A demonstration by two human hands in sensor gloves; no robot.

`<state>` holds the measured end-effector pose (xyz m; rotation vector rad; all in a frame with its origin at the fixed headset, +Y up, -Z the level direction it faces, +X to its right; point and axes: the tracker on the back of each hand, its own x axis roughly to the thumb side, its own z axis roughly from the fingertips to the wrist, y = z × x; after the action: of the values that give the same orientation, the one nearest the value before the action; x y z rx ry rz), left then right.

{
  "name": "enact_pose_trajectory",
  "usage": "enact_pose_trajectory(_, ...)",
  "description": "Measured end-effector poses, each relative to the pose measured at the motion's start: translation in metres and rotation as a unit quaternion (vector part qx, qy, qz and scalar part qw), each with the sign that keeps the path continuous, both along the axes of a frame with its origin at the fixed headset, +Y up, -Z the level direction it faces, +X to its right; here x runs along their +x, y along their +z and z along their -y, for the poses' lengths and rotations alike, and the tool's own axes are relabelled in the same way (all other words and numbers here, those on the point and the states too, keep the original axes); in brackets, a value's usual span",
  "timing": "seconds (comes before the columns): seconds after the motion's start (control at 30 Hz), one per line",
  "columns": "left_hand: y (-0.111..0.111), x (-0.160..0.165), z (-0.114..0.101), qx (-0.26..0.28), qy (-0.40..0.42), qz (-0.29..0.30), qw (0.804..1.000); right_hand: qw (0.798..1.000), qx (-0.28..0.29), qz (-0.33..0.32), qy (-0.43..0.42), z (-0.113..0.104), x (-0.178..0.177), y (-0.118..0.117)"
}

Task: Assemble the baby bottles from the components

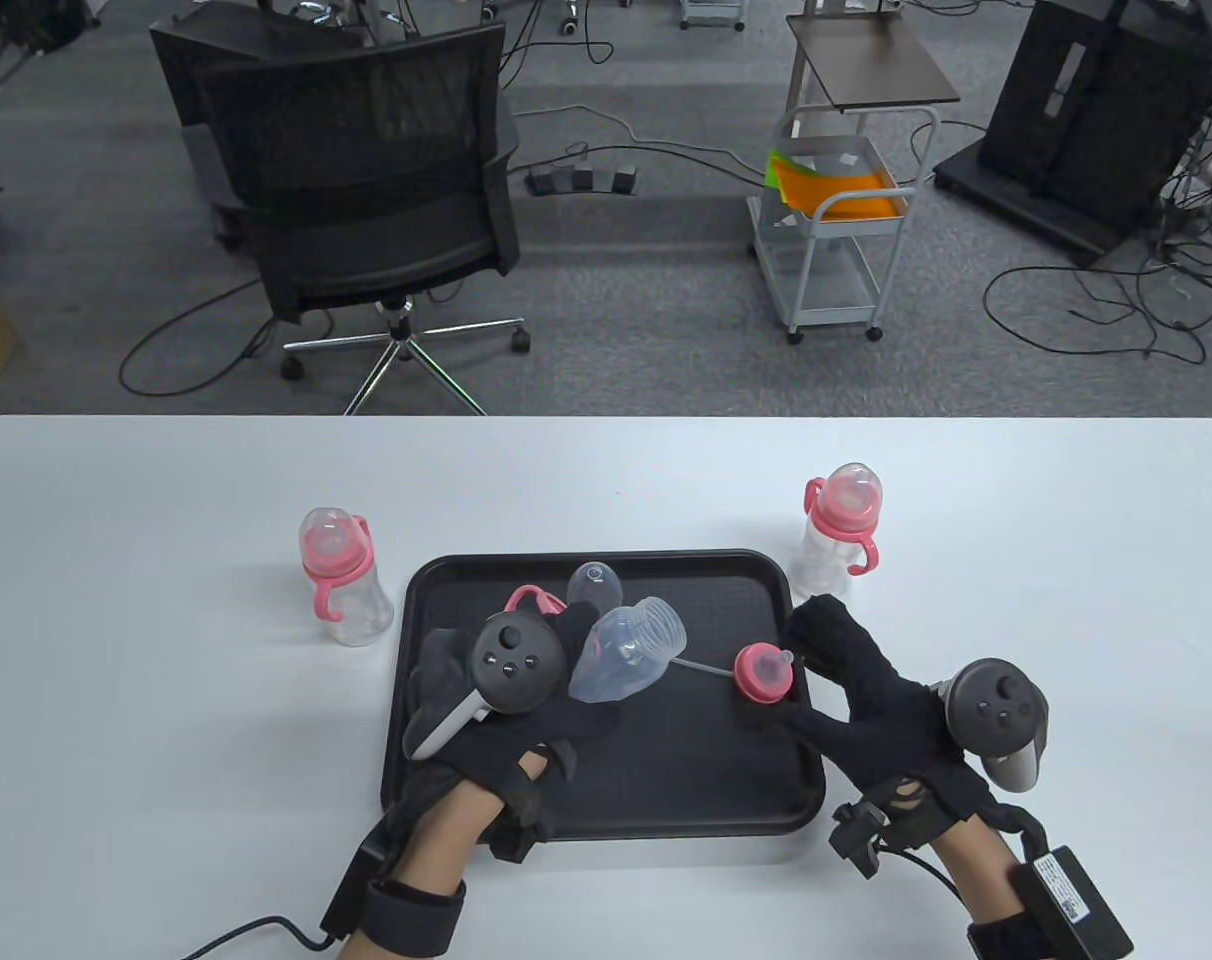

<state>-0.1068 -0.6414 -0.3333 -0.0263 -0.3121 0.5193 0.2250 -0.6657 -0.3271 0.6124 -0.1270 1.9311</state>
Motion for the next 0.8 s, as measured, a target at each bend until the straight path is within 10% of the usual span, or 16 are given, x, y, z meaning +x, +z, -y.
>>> enact_pose_trajectory(0.8,0.045,0.053,0.01,0.179,0.092,0.035,0.979,0.995,-0.073,-0.044,-0.047,0.009,-0.032,0.007)
